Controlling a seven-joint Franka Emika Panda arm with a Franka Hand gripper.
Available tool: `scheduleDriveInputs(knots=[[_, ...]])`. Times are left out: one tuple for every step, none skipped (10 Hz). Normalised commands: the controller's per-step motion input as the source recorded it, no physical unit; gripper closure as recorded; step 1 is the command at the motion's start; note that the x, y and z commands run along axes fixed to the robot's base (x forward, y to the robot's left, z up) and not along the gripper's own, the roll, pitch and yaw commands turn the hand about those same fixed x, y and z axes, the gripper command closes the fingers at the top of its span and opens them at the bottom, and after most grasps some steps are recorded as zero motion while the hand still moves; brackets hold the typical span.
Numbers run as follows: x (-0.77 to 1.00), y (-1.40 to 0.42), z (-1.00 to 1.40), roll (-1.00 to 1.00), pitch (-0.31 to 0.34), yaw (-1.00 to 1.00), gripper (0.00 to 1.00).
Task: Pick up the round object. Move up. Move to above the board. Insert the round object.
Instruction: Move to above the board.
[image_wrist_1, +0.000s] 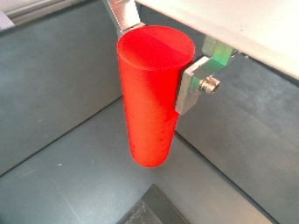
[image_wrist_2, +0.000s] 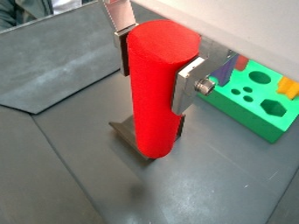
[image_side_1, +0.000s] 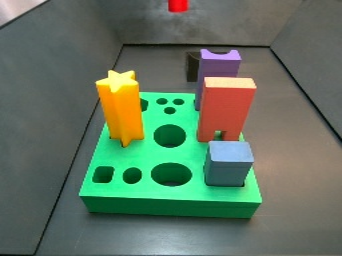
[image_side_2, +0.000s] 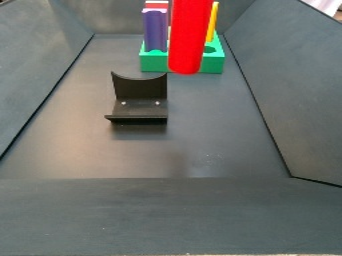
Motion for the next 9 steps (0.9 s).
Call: scheduleDriveInputs(knots=[[0.0, -0.02, 0.25, 0.11, 0.105, 0.04, 1.0], [-0.08, -1.0, 0.14, 0.17, 0.534, -0.28, 1.0], [-0.07, -1.0, 0.12, 0.18, 0.493, -0.25, 1.0], [-0.07, -1.0, 0.13, 0.18, 0.38, -0.14, 1.0], [-0.07, -1.0, 0.14, 0.07, 0.214, -0.05, 1.0], [-0.07, -1.0, 0.14, 0.04, 0.157, -0.03, 1.0], [-0.07, -1.0, 0.14, 0.04, 0.066, -0.01, 1.0], [-0.07, -1.0, 0.15, 0.03, 0.043, 0.0, 1.0], [-0.07, -1.0, 0.15, 0.01, 0.019, 0.01, 1.0]])
